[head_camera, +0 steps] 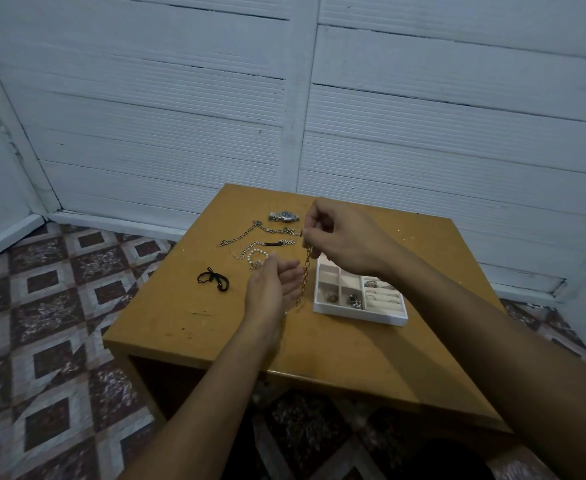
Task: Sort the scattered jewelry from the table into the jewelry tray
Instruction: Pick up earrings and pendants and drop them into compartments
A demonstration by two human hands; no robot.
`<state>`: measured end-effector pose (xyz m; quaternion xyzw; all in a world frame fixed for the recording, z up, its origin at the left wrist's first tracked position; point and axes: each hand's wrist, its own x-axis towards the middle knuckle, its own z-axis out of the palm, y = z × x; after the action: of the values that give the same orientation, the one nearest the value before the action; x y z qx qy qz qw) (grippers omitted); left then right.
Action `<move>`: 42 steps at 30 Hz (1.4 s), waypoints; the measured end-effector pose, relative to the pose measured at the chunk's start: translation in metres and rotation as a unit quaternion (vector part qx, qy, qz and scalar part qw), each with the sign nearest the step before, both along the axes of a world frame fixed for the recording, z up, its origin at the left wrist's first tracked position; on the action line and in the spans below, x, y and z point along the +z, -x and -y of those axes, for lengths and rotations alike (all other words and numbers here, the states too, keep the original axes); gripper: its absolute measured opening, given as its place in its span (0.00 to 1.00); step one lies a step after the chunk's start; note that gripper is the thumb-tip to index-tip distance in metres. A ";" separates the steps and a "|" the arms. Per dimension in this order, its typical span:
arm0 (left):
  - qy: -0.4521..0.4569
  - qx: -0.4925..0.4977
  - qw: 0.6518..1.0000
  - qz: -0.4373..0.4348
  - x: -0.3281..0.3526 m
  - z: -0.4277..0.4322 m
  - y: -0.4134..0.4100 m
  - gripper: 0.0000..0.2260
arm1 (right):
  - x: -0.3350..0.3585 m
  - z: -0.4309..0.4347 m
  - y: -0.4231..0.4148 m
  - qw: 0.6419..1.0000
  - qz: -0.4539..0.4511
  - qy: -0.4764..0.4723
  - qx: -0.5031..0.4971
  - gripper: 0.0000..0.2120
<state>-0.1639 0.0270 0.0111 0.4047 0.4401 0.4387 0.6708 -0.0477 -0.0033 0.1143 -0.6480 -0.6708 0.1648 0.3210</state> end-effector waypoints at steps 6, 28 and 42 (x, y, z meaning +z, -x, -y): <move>0.070 -0.036 0.994 0.073 0.001 0.019 -0.002 0.25 | 0.008 0.009 0.008 1.000 -0.013 0.005 0.015 0.02; 0.290 -0.038 0.899 0.325 -0.005 0.032 0.003 0.23 | -0.037 0.059 0.017 0.989 0.110 0.056 0.078 0.10; 0.290 -0.033 0.909 0.296 -0.009 0.042 -0.009 0.22 | -0.063 0.042 0.006 0.976 0.214 0.042 0.028 0.07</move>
<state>-0.1545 -0.0146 0.0021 0.0584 0.3155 0.3687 0.8724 -0.0540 -0.0450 0.0513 -0.6624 -0.7340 0.0592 0.1377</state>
